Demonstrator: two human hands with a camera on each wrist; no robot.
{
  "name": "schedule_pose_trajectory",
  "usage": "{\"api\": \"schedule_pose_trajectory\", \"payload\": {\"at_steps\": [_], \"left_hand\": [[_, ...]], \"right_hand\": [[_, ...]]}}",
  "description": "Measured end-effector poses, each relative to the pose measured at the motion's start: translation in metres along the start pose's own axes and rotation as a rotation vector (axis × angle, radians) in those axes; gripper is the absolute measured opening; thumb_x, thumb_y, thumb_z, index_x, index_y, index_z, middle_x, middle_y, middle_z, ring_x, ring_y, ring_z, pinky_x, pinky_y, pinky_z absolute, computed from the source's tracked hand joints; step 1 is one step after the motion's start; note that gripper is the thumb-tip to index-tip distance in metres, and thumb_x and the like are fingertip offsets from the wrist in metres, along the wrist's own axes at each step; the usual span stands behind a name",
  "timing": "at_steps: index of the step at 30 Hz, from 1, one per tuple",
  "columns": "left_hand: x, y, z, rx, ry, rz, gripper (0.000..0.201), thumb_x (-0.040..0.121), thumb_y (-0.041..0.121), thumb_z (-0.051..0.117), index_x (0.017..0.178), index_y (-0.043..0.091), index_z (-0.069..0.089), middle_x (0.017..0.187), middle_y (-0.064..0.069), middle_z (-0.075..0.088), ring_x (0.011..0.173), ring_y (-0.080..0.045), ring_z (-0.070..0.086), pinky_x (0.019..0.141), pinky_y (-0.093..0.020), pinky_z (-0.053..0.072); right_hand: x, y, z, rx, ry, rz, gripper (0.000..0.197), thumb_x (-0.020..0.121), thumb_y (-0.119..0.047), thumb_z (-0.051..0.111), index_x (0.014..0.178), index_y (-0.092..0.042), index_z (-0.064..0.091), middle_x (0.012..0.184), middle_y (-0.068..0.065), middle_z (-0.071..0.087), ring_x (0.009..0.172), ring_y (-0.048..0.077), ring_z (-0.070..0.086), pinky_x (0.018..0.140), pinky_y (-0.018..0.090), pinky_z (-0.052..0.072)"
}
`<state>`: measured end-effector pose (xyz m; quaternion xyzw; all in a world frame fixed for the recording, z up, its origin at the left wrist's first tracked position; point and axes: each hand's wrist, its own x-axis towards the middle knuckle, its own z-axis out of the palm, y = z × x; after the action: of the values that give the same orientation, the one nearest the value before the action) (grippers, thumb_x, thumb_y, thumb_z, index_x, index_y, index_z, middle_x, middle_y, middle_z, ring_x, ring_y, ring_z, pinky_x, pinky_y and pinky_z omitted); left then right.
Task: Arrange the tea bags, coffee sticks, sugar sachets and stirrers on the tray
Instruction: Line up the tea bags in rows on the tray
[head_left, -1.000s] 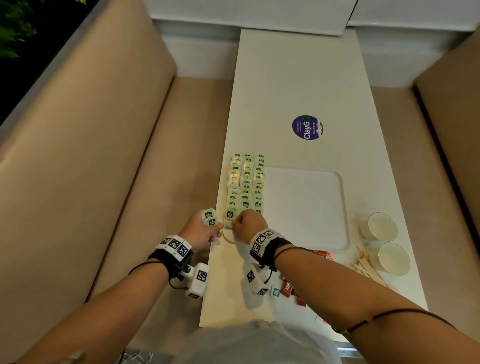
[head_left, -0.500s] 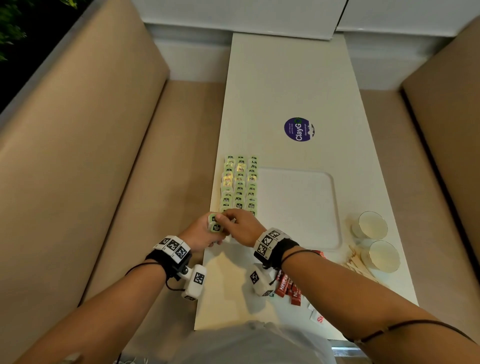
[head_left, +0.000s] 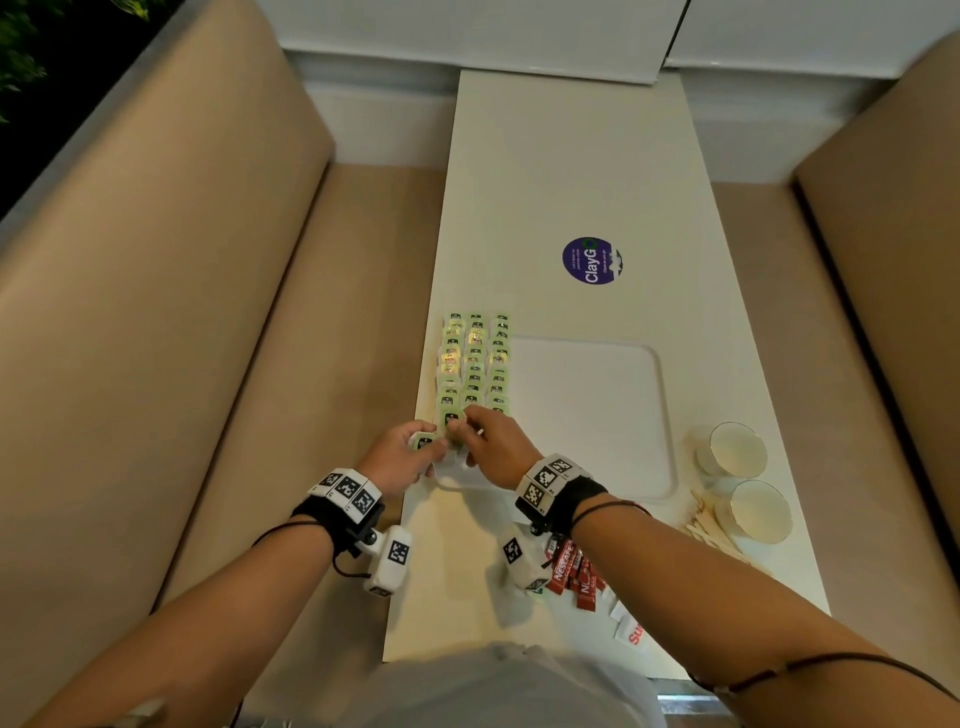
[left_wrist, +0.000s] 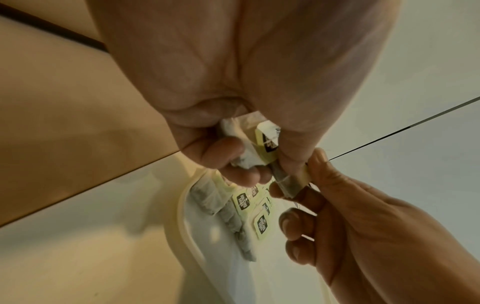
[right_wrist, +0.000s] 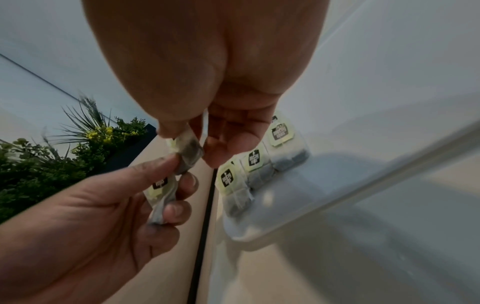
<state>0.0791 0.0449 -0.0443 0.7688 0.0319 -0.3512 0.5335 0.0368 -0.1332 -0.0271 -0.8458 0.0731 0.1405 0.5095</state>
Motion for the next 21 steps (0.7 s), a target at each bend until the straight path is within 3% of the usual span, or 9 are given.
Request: {"api": "schedule_pose_trajectory", "payload": {"at_steps": [3,6,9,13,18,21], "left_hand": [[0.0,0.003,0.003,-0.021,0.011,0.0,0.026,0.094,0.026,0.069,0.116,0.015,0.06,0.08,-0.008,0.07,0.061,-0.015,0.057,0.052,-0.024,0.041],[-0.001,0.005,0.006,-0.029,0.016,-0.001,0.019,0.094,0.022,0.069,0.112,0.018,0.062,0.08,-0.01,0.069,0.062,-0.017,0.058,0.051,-0.024,0.041],[0.0,0.004,0.006,-0.07,0.005,-0.011,0.012,0.095,0.008,0.063,0.107,0.009,0.066,0.081,-0.015,0.065,0.064,-0.019,0.059,0.052,-0.024,0.046],[0.001,0.0,-0.001,-0.086,0.024,-0.06,0.019,0.097,-0.002,0.053,0.111,0.004,0.063,0.096,-0.013,0.069,0.081,-0.021,0.068,0.065,-0.025,0.059],[0.0,0.001,-0.004,-0.105,-0.016,-0.049,0.023,0.101,-0.005,0.044,0.114,0.008,0.059,0.104,-0.012,0.07,0.089,-0.018,0.07,0.064,-0.021,0.057],[-0.001,-0.001,-0.003,-0.075,-0.042,-0.032,0.023,0.102,-0.003,0.046,0.115,0.01,0.058,0.103,-0.004,0.072,0.089,-0.017,0.07,0.064,-0.021,0.056]], "right_hand": [[-0.001,0.007,0.004,-0.072,-0.009,0.037,0.037,0.1,-0.046,0.054,0.085,-0.013,0.057,0.084,0.01,0.069,0.07,0.027,0.067,0.069,0.042,0.055],[0.001,0.013,0.004,-0.089,0.018,0.073,0.036,0.101,-0.039,0.055,0.087,-0.007,0.062,0.082,0.011,0.069,0.071,0.03,0.067,0.073,0.046,0.056],[0.004,0.02,0.0,-0.111,0.091,0.126,0.032,0.1,-0.033,0.057,0.076,-0.012,0.058,0.074,0.007,0.064,0.066,0.025,0.061,0.064,0.038,0.051],[0.005,0.033,0.001,-0.222,0.061,0.219,0.03,0.098,-0.034,0.06,0.073,-0.017,0.06,0.07,0.001,0.06,0.066,0.019,0.055,0.059,0.03,0.042],[0.003,0.04,0.008,-0.291,-0.01,0.315,0.03,0.093,-0.033,0.066,0.069,-0.018,0.059,0.075,-0.001,0.062,0.07,0.019,0.06,0.056,0.026,0.041],[0.004,0.037,0.01,-0.304,0.042,0.33,0.019,0.092,-0.032,0.068,0.081,-0.019,0.059,0.084,-0.001,0.064,0.078,0.021,0.062,0.062,0.027,0.044]]}}
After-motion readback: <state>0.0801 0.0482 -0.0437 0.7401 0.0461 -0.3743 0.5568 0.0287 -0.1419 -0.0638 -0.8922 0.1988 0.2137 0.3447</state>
